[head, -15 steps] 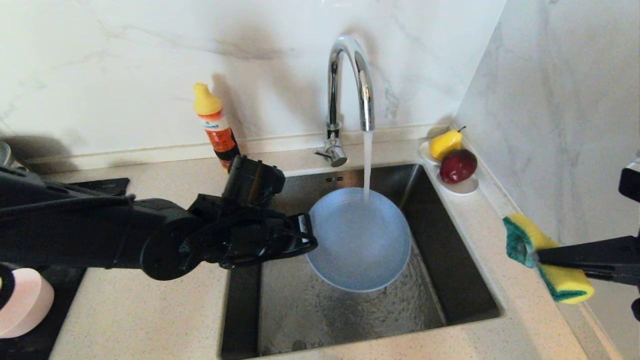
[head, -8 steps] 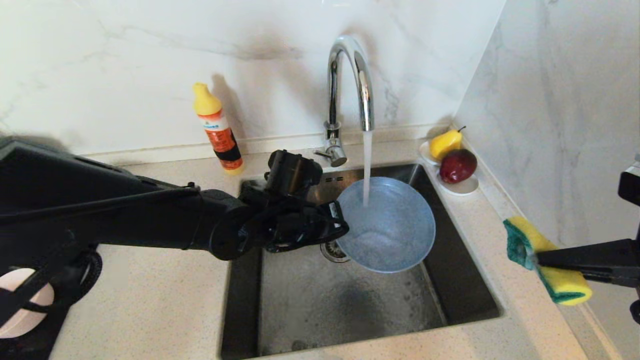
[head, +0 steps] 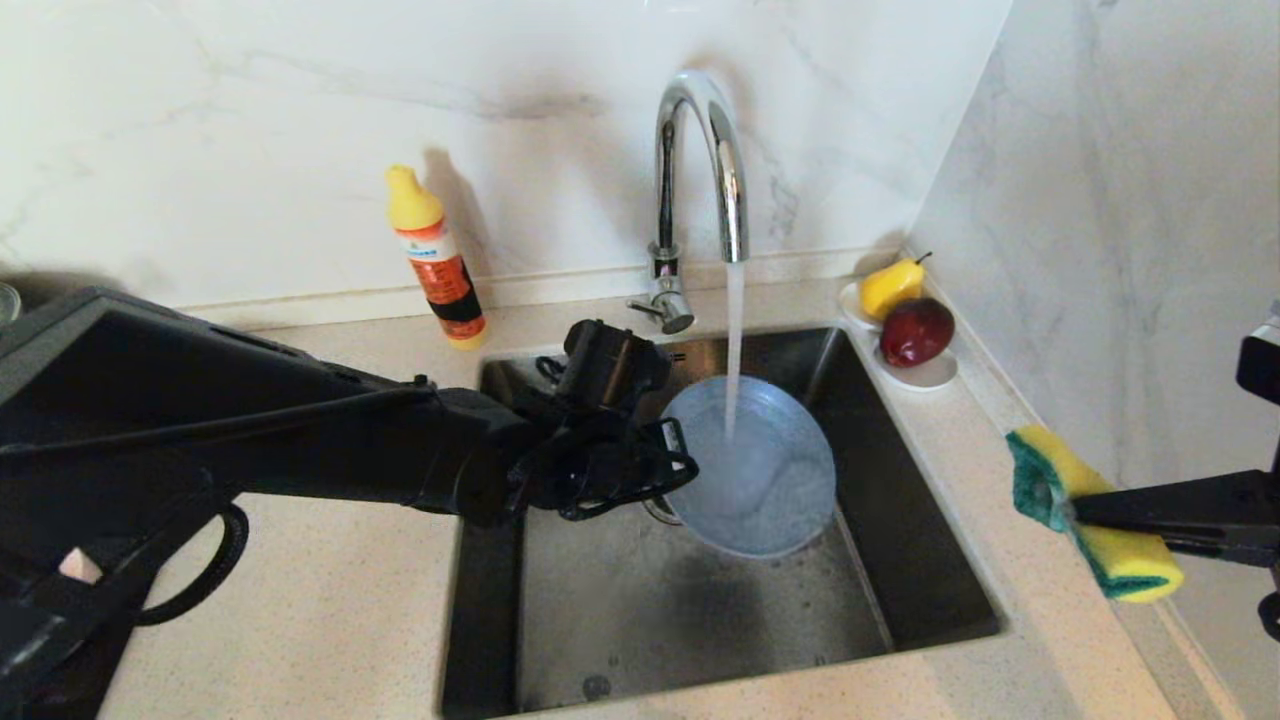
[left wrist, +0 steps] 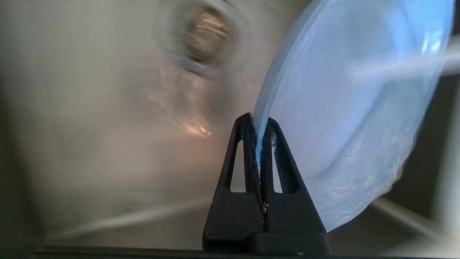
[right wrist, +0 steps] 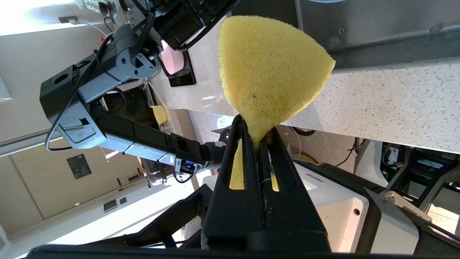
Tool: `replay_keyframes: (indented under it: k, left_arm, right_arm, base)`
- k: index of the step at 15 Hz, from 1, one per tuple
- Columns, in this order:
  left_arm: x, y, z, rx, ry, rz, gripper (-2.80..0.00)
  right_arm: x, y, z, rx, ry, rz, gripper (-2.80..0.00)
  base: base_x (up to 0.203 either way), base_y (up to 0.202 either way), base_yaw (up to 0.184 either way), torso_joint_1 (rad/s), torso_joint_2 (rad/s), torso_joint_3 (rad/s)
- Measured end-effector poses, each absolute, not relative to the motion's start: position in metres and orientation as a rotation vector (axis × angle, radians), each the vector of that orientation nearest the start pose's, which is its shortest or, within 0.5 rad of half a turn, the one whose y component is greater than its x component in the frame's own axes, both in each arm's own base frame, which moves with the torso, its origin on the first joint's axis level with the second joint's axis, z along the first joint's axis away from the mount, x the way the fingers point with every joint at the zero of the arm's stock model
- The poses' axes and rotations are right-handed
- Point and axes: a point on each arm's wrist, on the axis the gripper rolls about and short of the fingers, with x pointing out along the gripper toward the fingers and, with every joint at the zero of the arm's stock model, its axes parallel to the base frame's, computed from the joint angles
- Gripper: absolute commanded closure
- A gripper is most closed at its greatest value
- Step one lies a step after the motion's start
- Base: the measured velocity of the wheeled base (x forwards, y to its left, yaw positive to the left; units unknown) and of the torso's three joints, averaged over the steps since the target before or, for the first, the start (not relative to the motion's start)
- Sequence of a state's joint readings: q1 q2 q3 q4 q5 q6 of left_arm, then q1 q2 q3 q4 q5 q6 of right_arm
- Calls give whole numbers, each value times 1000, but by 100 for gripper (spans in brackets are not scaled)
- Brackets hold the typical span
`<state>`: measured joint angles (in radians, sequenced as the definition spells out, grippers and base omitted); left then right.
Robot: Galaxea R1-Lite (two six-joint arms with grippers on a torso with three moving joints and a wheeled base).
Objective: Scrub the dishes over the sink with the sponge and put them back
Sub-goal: Wash the plate
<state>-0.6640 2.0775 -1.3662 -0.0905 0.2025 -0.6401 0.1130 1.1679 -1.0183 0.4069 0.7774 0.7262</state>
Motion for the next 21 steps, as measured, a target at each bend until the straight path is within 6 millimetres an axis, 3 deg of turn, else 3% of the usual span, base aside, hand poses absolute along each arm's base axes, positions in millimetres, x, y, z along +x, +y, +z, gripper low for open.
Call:
replay_keyframes:
  k: [8, 15, 21]
  left_arm:
    - [323, -198, 175, -10, 452, 82, 0]
    - [319, -182, 199, 115, 112, 97, 0]
    - [307, -176, 209, 69, 78, 65, 0]
  right_arm:
    - [146, 33, 270, 851, 858, 634, 0]
    - [148, 33, 265, 857, 878, 624, 0]
    - [147, 33, 266, 856, 874, 628, 0]
  base:
    - [0, 0, 0, 0, 0, 0]
    - [0, 0, 0, 0, 0, 0]
    - [0, 0, 0, 0, 0, 0]
